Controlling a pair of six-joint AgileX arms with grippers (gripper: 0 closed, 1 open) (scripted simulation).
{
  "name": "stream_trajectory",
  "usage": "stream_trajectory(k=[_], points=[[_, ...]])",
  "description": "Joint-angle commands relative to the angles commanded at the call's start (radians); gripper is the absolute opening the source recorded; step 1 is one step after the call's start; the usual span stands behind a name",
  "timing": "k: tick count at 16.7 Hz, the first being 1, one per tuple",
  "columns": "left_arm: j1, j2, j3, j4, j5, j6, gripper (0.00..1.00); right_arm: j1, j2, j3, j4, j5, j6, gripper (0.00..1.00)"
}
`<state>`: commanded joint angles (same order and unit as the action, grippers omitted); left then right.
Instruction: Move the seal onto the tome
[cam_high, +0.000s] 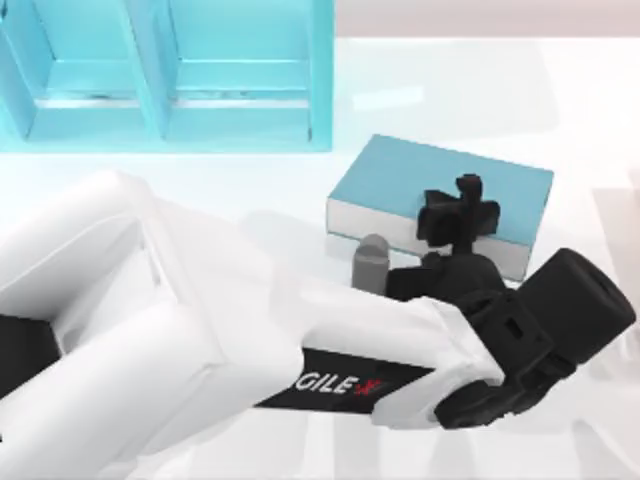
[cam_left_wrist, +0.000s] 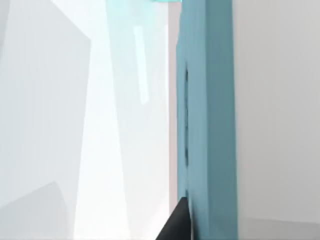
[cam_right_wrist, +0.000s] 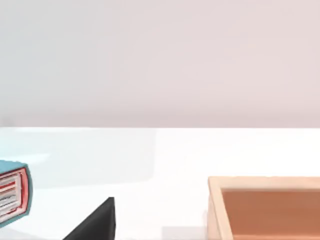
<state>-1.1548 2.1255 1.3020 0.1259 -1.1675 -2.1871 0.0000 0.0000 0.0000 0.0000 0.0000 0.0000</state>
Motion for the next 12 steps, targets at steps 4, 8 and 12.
stream_trajectory(k=[4, 8, 12], points=[[-0.007, -0.005, -0.005, -0.015, -0.005, -0.013, 0.0, 0.0, 0.0, 0.0, 0.0, 0.0, 0.0, 1.0], [-0.007, -0.001, -0.007, -0.02, -0.005, -0.018, 0.0, 0.0, 0.0, 0.0, 0.0, 0.0, 0.0, 1.0], [-0.007, 0.034, -0.023, 0.031, -0.005, -0.018, 0.0, 0.0, 0.0, 0.0, 0.0, 0.0, 0.0, 1.0]])
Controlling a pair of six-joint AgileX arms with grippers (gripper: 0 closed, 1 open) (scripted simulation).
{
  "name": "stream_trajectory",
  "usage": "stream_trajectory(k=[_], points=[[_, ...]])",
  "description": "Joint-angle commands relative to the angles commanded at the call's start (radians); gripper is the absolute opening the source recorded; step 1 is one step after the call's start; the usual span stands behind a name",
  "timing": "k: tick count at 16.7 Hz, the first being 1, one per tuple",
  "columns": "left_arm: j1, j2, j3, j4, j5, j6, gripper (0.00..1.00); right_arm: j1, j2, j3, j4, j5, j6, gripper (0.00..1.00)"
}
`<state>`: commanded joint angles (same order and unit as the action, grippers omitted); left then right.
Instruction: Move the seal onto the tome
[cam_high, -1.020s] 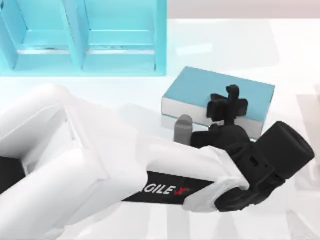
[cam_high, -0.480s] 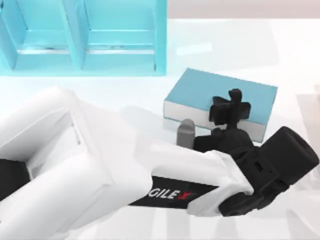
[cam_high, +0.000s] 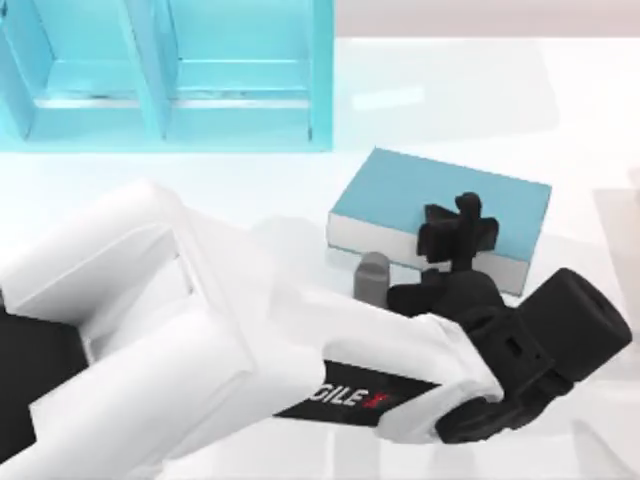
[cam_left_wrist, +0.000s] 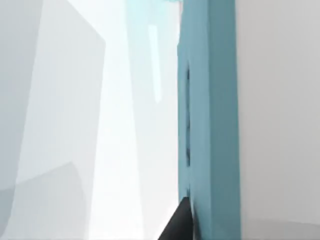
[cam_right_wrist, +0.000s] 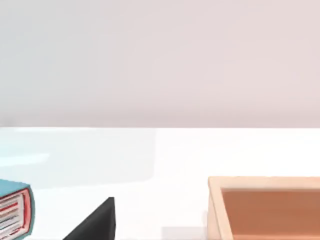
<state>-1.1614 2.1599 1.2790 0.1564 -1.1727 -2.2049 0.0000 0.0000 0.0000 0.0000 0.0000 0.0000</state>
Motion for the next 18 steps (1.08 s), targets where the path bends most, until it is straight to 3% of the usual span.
stream_trajectory(k=[6, 18], points=[[0.0, 0.032, -0.015, 0.049, 0.001, 0.001, 0.0, 0.0, 0.0, 0.0, 0.0, 0.0, 0.0, 1.0], [0.0, 0.032, -0.015, 0.049, 0.001, 0.001, 0.9, 0.0, 0.0, 0.0, 0.0, 0.0, 0.0, 1.0]])
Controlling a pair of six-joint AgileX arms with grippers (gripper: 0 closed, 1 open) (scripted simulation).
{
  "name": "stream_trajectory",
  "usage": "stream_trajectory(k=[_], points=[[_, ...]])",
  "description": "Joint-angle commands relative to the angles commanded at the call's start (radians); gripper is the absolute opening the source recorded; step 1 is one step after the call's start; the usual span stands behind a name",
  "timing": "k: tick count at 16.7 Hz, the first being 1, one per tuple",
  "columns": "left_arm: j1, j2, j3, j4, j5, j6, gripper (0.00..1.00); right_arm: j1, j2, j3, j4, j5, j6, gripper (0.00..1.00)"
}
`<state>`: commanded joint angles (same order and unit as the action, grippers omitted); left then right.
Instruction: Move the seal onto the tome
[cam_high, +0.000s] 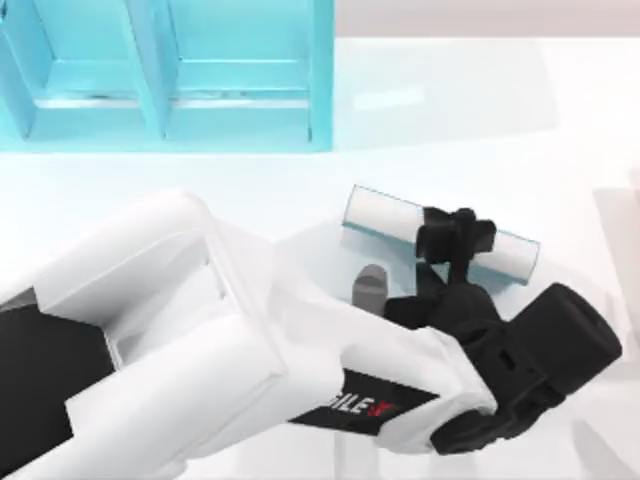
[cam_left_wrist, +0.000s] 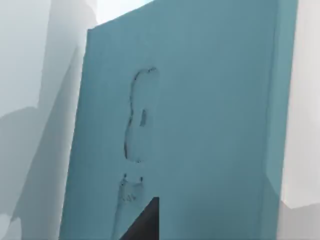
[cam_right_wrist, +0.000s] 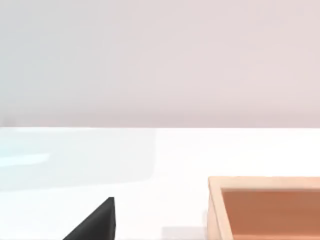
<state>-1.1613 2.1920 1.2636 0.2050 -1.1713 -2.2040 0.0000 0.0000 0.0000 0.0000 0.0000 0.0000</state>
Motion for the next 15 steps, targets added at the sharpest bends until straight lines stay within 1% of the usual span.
stream_trajectory(k=[1, 2, 11, 13, 15], points=[[0.0, 0.0, 0.0, 0.0, 0.0, 0.0, 0.98, 0.0, 0.0, 0.0, 0.0, 0.0, 0.0, 1.0], [0.0, 0.0, 0.0, 0.0, 0.0, 0.0, 1.0, 0.0, 0.0, 0.0, 0.0, 0.0, 0.0, 1.0], [-0.001, 0.001, -0.001, -0.002, 0.0, -0.002, 1.0, 0.0, 0.0, 0.0, 0.0, 0.0, 0.0, 1.0], [-0.014, 0.001, 0.009, -0.031, -0.006, -0.035, 1.0, 0.0, 0.0, 0.0, 0.0, 0.0, 0.0, 1.0], [-0.042, 0.003, 0.03, -0.103, -0.017, -0.11, 1.0, 0.0, 0.0, 0.0, 0.0, 0.0, 0.0, 1.0]])
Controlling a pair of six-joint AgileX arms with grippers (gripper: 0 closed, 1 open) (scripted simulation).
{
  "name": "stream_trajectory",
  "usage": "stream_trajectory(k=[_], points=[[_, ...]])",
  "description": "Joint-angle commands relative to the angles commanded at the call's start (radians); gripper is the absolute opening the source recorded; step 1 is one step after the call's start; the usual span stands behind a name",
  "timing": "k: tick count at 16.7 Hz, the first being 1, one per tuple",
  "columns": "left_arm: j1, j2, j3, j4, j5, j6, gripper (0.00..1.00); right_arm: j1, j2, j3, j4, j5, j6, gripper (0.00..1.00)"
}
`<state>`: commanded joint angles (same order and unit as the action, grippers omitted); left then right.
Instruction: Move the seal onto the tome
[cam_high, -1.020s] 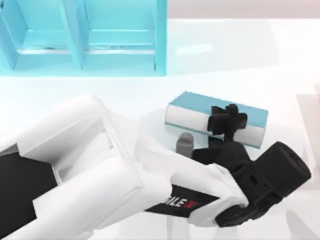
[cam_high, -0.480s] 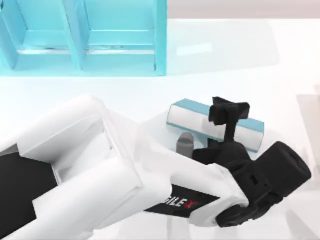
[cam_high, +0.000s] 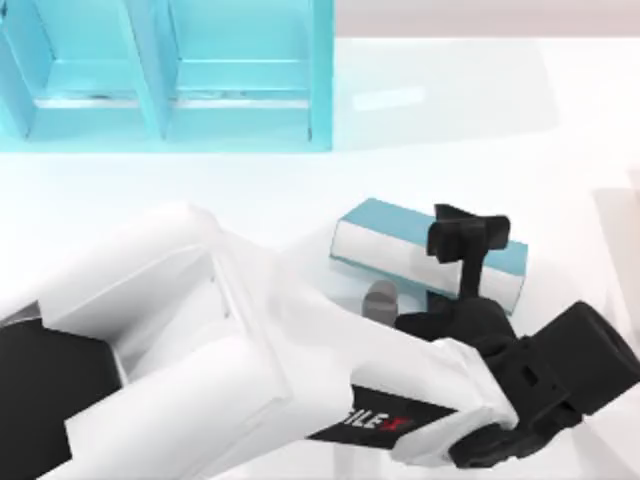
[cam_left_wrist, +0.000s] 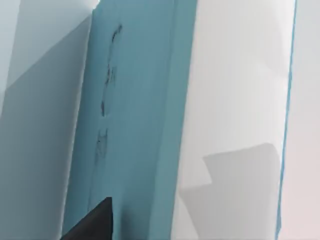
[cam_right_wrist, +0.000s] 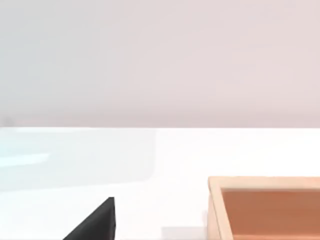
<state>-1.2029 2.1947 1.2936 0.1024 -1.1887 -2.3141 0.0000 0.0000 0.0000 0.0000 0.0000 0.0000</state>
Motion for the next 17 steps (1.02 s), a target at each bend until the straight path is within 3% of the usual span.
stream_trajectory(k=[4, 12, 17], points=[[-0.085, 0.007, 0.054, -0.263, -0.03, -0.259, 1.0, 0.0, 0.0, 0.0, 0.0, 0.0, 0.0, 1.0], [-0.262, 0.022, 0.135, -0.961, -0.088, -0.853, 1.0, 0.0, 0.0, 0.0, 0.0, 0.0, 0.0, 1.0], [-0.318, 0.021, 0.154, -1.151, -0.106, -1.029, 1.0, 0.0, 0.0, 0.0, 0.0, 0.0, 0.0, 1.0]])
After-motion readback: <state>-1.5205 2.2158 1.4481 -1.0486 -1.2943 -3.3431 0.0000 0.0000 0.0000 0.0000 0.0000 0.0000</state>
